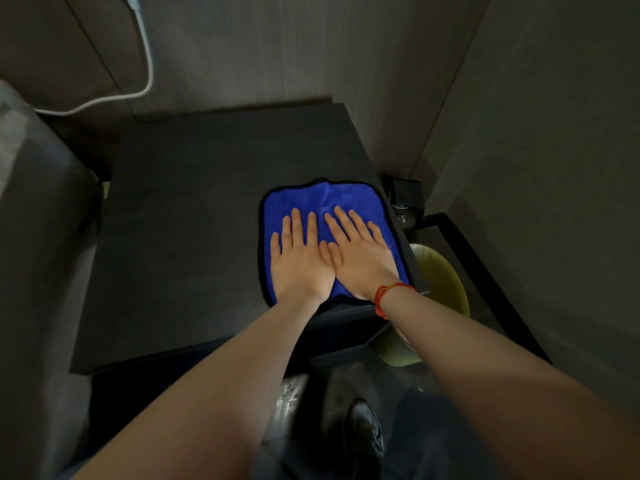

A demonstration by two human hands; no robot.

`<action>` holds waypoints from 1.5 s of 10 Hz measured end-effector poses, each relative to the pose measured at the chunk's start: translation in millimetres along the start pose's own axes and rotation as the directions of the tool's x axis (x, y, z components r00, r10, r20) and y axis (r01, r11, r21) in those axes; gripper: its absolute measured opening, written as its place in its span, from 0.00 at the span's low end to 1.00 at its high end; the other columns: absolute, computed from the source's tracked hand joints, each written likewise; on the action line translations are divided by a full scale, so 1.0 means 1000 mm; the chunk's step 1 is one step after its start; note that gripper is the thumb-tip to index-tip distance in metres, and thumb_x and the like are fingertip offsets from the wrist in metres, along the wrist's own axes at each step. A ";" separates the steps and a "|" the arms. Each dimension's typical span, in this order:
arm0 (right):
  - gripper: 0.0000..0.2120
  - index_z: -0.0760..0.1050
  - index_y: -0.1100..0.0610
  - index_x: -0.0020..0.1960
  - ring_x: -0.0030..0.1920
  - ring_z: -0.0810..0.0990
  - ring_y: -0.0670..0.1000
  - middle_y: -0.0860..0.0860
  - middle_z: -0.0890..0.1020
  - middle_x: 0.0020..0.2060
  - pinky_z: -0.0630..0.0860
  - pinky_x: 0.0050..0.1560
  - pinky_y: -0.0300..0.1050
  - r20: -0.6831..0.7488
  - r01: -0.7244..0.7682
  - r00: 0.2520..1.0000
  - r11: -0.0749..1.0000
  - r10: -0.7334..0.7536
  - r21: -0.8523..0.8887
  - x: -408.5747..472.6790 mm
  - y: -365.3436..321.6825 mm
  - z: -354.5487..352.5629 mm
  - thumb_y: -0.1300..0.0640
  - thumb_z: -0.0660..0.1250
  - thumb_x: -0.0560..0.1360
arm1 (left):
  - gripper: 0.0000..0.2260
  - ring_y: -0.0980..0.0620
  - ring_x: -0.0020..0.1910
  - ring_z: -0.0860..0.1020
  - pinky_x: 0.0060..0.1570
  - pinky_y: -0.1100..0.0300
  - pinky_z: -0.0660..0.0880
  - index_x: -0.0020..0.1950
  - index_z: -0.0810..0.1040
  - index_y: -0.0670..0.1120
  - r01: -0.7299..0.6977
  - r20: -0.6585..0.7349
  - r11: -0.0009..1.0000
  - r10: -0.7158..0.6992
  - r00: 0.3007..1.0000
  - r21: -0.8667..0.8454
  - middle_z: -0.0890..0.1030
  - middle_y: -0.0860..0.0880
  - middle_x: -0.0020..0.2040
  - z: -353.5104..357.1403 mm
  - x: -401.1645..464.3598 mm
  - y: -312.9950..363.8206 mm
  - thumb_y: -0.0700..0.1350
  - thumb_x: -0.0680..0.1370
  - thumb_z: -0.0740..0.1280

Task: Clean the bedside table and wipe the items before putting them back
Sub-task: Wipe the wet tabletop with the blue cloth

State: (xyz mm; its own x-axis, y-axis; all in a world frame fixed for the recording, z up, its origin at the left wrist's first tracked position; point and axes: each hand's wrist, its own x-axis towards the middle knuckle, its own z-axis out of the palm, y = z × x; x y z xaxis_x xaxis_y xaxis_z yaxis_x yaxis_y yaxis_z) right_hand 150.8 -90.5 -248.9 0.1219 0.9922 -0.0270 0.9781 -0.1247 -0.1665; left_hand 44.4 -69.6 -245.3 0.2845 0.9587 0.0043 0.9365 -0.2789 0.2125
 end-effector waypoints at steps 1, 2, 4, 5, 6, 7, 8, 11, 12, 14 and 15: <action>0.26 0.42 0.48 0.76 0.76 0.42 0.47 0.45 0.45 0.76 0.40 0.73 0.47 -0.003 0.002 1.000 1.000 -0.002 -0.003 0.014 0.003 -0.003 0.44 0.42 0.80 | 0.24 0.50 0.77 0.42 0.74 0.53 0.42 0.77 0.41 0.49 -0.004 0.000 1.000 0.004 1.000 0.000 0.41 0.47 0.78 0.000 0.015 0.002 0.52 0.82 0.43; 0.25 0.43 0.49 0.76 0.76 0.42 0.47 0.45 0.45 0.76 0.40 0.74 0.47 -0.003 0.006 1.000 1.000 -0.006 -0.003 0.031 0.007 -0.006 0.45 0.42 0.80 | 0.24 0.50 0.77 0.42 0.74 0.52 0.41 0.77 0.42 0.49 -0.011 0.001 1.000 0.011 1.000 0.000 0.42 0.47 0.78 0.000 0.033 0.003 0.52 0.82 0.43; 0.25 0.43 0.48 0.76 0.76 0.42 0.47 0.45 0.45 0.76 0.40 0.74 0.47 0.006 -0.003 1.000 1.000 0.003 0.002 0.075 0.018 -0.012 0.45 0.42 0.81 | 0.24 0.50 0.77 0.42 0.74 0.53 0.41 0.77 0.42 0.48 -0.019 -0.006 1.000 0.019 1.000 0.005 0.42 0.47 0.78 -0.001 0.081 0.008 0.51 0.82 0.44; 0.25 0.43 0.49 0.76 0.76 0.43 0.47 0.45 0.45 0.76 0.40 0.74 0.47 0.005 -0.008 1.000 1.000 0.008 0.011 0.101 0.024 -0.016 0.45 0.42 0.81 | 0.24 0.50 0.77 0.42 0.74 0.53 0.42 0.77 0.43 0.48 -0.023 -0.005 1.000 0.023 1.000 -0.003 0.43 0.47 0.78 -0.002 0.109 0.011 0.51 0.82 0.44; 0.25 0.43 0.49 0.76 0.76 0.43 0.48 0.46 0.45 0.76 0.40 0.74 0.47 0.009 -0.017 1.000 1.000 0.016 0.014 0.128 0.031 -0.018 0.45 0.42 0.81 | 0.24 0.50 0.77 0.43 0.74 0.53 0.42 0.77 0.44 0.48 -0.030 -0.011 1.000 0.030 0.999 -0.009 0.43 0.47 0.78 -0.002 0.137 0.013 0.51 0.82 0.44; 0.25 0.43 0.49 0.76 0.76 0.43 0.48 0.46 0.45 0.76 0.42 0.74 0.47 -0.001 -0.012 1.000 1.000 0.012 0.009 0.152 0.037 -0.021 0.46 0.42 0.81 | 0.24 0.49 0.77 0.43 0.74 0.53 0.42 0.77 0.44 0.48 -0.035 -0.023 0.999 0.035 0.999 -0.006 0.44 0.47 0.78 -0.002 0.163 0.014 0.51 0.82 0.44; 0.25 0.44 0.50 0.76 0.76 0.44 0.48 0.47 0.46 0.77 0.43 0.74 0.47 0.003 -0.014 1.000 1.000 0.014 0.000 0.176 0.043 -0.023 0.46 0.42 0.81 | 0.24 0.49 0.77 0.44 0.74 0.52 0.42 0.77 0.44 0.48 -0.031 -0.020 0.999 0.031 0.999 -0.005 0.44 0.47 0.78 0.000 0.188 0.016 0.51 0.82 0.43; 0.25 0.45 0.51 0.76 0.76 0.44 0.49 0.49 0.46 0.77 0.46 0.74 0.48 -0.001 -0.011 1.000 1.000 0.011 0.022 0.242 0.055 -0.031 0.47 0.42 0.81 | 0.24 0.49 0.77 0.44 0.74 0.52 0.42 0.77 0.45 0.49 -0.007 -0.029 1.000 0.007 1.000 -0.001 0.45 0.47 0.78 0.001 0.256 0.021 0.52 0.82 0.44; 0.25 0.46 0.52 0.76 0.76 0.44 0.49 0.49 0.46 0.77 0.48 0.75 0.49 0.006 -0.021 1.000 0.997 0.020 0.078 0.259 0.060 -0.032 0.48 0.43 0.81 | 0.24 0.48 0.77 0.45 0.74 0.51 0.43 0.77 0.46 0.48 -0.008 -0.026 1.000 0.008 1.000 0.008 0.45 0.47 0.78 0.001 0.272 0.023 0.52 0.82 0.44; 0.25 0.45 0.53 0.76 0.76 0.44 0.49 0.50 0.46 0.77 0.47 0.75 0.47 0.004 -0.039 0.999 0.996 0.039 0.084 0.264 0.060 -0.030 0.48 0.43 0.81 | 0.24 0.48 0.77 0.45 0.74 0.51 0.43 0.77 0.46 0.48 -0.019 -0.024 1.000 0.020 1.000 0.019 0.46 0.46 0.78 -0.001 0.277 0.024 0.52 0.82 0.44; 0.25 0.45 0.53 0.76 0.76 0.44 0.50 0.51 0.46 0.77 0.45 0.74 0.47 -0.008 -0.056 0.998 0.996 0.057 0.064 0.252 0.058 -0.030 0.48 0.42 0.81 | 0.24 0.48 0.77 0.46 0.74 0.52 0.44 0.77 0.46 0.47 -0.045 -0.028 0.999 0.045 0.999 0.020 0.46 0.46 0.78 -0.001 0.266 0.022 0.52 0.82 0.44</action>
State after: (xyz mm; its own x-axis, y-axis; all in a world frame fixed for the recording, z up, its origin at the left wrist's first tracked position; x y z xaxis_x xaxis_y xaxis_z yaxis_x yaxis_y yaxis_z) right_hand 243.5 152.2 -236.3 0.1785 0.9835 -0.0284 0.9570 -0.1803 -0.2273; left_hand 140.8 178.9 -238.5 0.3207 0.9463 0.0409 0.9268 -0.3224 0.1927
